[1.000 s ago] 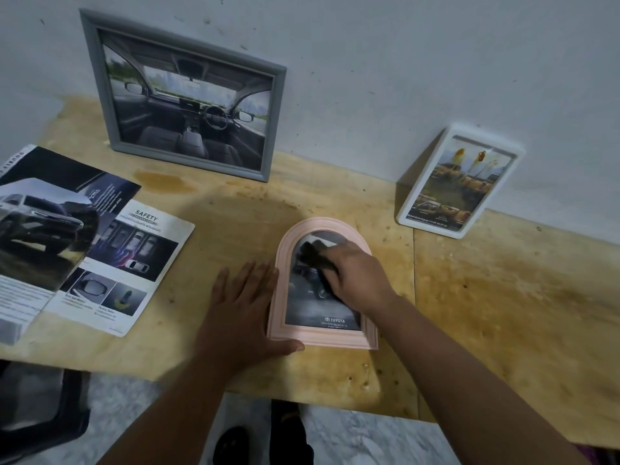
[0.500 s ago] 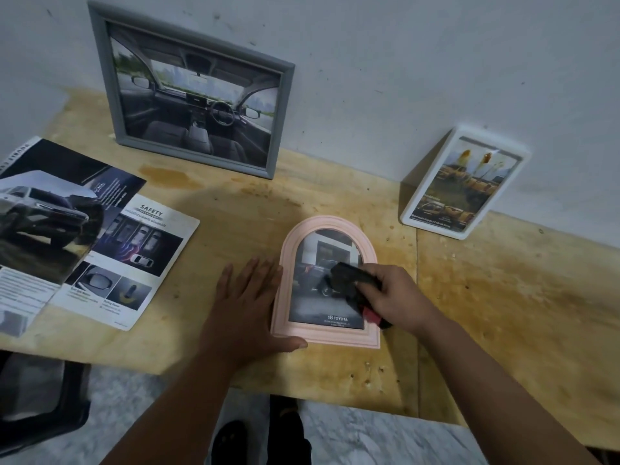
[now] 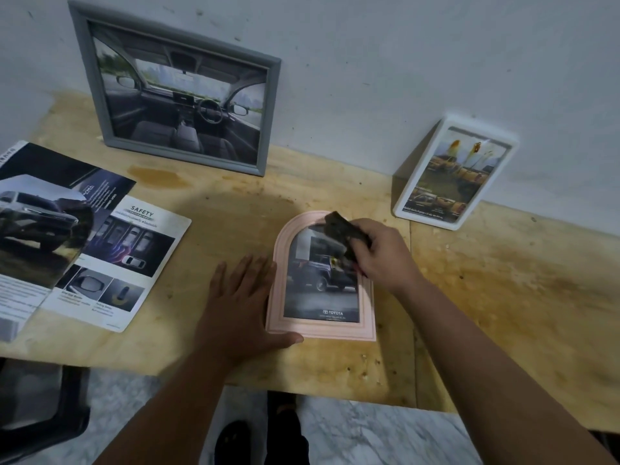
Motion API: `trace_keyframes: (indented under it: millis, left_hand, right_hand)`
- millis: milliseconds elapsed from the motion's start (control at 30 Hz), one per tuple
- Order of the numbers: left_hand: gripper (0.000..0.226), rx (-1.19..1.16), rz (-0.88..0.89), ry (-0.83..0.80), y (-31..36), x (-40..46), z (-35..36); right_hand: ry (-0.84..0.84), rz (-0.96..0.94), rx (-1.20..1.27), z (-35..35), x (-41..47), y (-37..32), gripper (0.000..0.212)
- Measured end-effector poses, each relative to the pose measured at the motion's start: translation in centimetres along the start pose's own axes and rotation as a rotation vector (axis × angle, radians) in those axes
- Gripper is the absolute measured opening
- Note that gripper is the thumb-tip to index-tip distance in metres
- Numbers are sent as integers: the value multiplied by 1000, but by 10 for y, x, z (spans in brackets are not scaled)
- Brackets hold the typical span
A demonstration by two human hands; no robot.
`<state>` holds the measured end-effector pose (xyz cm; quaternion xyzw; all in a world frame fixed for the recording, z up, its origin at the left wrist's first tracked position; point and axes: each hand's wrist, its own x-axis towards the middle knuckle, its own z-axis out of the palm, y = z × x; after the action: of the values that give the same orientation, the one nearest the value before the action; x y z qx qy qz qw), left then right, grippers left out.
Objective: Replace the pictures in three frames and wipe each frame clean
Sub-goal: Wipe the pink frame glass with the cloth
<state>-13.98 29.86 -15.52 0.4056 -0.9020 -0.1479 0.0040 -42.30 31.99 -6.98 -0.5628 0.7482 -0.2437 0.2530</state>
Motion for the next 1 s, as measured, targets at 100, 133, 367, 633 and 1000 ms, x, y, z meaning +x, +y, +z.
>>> trace_keyframes:
  millis: [100,133,367,633,1000]
  left_hand:
    - [133,3,0,15,1,0,0]
    - [133,1,1,24,1,0,0]
    - [132,9,-5,19,2,-1,0]
    - [133,-14,-3,-2,1,0,0]
    - [132,-1,4,18,3,0,-2]
  right_hand:
    - [-55,-150,-350,17,9,8,33]
    - [-81,-185,-427,26,6,12,33]
    - [11,-275,-385,54,-53,29,43]
    - [-156,-334,-139,49,-93,18,42]
    - [-25,-237,-405,20,-10,27,36]
